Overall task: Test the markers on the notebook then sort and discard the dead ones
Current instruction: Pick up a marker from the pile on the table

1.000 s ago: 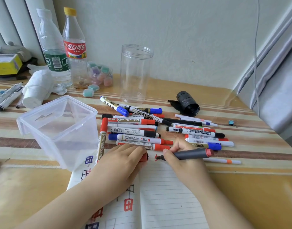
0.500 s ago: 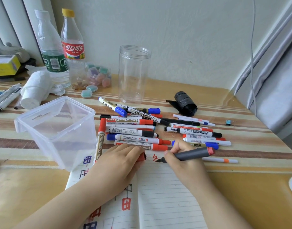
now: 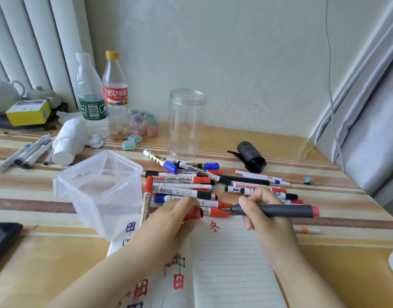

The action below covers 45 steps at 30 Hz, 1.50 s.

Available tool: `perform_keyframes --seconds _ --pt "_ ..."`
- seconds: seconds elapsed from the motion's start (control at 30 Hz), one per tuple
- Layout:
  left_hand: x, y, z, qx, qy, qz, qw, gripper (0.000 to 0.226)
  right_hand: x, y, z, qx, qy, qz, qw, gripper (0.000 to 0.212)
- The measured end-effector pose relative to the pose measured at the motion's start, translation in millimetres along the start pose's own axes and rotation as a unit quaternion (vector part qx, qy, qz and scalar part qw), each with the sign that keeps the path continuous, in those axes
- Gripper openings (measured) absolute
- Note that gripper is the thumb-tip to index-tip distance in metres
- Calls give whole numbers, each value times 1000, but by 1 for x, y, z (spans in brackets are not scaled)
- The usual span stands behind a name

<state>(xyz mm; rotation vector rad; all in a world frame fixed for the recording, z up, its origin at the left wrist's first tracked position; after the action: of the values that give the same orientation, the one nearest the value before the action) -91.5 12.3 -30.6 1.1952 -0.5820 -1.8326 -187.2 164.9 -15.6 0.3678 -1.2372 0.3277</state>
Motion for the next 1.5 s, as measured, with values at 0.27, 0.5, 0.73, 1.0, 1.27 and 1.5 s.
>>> perform_keyframes --seconds 0.27,0.5,0.73,1.0,1.27,1.5 --pt "-19 20 10 5 -8 -63 998 11 33 -13 -3 58 36 -9 998 29" --pt "-39 27 5 -4 -35 -43 998 17 43 -23 -11 64 49 -32 996 25" --pt "-49 30 -1 12 -36 -54 998 8 35 -33 -16 62 6 42 997 27" --pt "-51 27 -9 -4 -74 -51 996 34 17 -49 -28 78 -55 147 985 32" --pt "-49 21 -14 3 -57 -69 996 20 8 -53 -35 65 -90 167 980 33" --pt "-26 32 -5 -33 35 10 999 13 4 -61 -25 96 -157 69 980 25"
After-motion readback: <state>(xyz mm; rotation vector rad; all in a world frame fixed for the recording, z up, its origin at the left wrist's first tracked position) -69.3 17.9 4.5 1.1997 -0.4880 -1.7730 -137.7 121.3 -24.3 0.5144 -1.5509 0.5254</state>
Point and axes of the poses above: each hand's wrist, its own z-axis towards the middle knuckle, its own y-axis out of the back of the hand, x = y × z, the point moved 6 cm from there along z, towards the middle knuckle
